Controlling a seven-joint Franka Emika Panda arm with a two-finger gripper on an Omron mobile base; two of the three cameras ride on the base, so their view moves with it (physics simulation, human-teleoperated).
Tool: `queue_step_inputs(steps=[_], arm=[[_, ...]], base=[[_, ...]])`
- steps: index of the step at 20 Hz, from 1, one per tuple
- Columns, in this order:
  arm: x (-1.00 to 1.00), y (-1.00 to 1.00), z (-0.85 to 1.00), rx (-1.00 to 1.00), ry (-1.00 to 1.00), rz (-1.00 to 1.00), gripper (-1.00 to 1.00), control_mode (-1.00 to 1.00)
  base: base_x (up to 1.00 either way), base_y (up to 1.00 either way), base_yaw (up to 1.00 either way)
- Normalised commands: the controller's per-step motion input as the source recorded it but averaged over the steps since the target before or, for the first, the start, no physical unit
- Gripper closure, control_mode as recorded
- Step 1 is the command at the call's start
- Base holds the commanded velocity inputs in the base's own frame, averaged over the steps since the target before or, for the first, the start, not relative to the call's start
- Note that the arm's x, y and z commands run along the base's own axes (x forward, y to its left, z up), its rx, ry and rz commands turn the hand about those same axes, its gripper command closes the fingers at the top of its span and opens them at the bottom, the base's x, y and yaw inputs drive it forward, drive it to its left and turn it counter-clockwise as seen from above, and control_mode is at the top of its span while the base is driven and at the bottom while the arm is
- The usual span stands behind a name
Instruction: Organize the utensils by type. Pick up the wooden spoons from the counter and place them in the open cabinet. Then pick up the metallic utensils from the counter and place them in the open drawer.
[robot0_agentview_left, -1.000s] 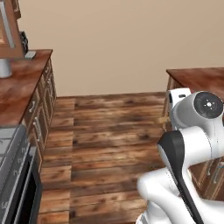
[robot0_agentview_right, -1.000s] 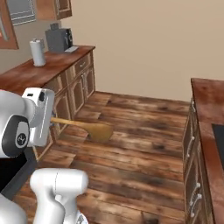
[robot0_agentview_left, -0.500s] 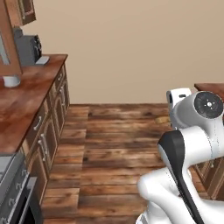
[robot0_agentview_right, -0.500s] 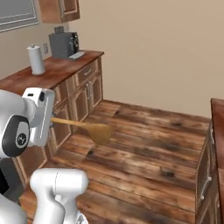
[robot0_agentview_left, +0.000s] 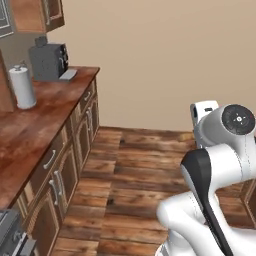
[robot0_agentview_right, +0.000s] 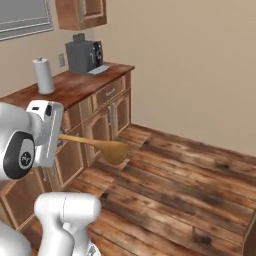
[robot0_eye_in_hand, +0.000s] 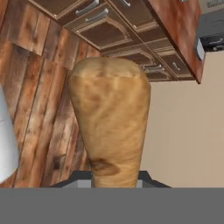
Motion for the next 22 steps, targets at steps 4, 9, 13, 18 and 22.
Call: queue_step_inputs(steps=[4, 9, 13, 18, 22], arm=[[0.00, 0.00, 0.00, 0.00, 0.00, 0.00, 1.00, 1.00], [0.00, 0.00, 0.00, 0.00, 0.00, 0.00, 1.00, 1.00], [0.00, 0.00, 0.00, 0.00, 0.00, 0.00, 1.00, 1.00], [0.00, 0.00, 0.00, 0.00, 0.00, 0.00, 1.00, 1.00], [0.00, 0.00, 0.00, 0.00, 0.00, 0.00, 1.00, 1.00]], base=[[0.53, 0.00, 0.32], [0.51, 0.00, 0.34], [0.21, 0.00, 0.40], [0.29, 0.00, 0.47], [0.34, 0.00, 0.52]])
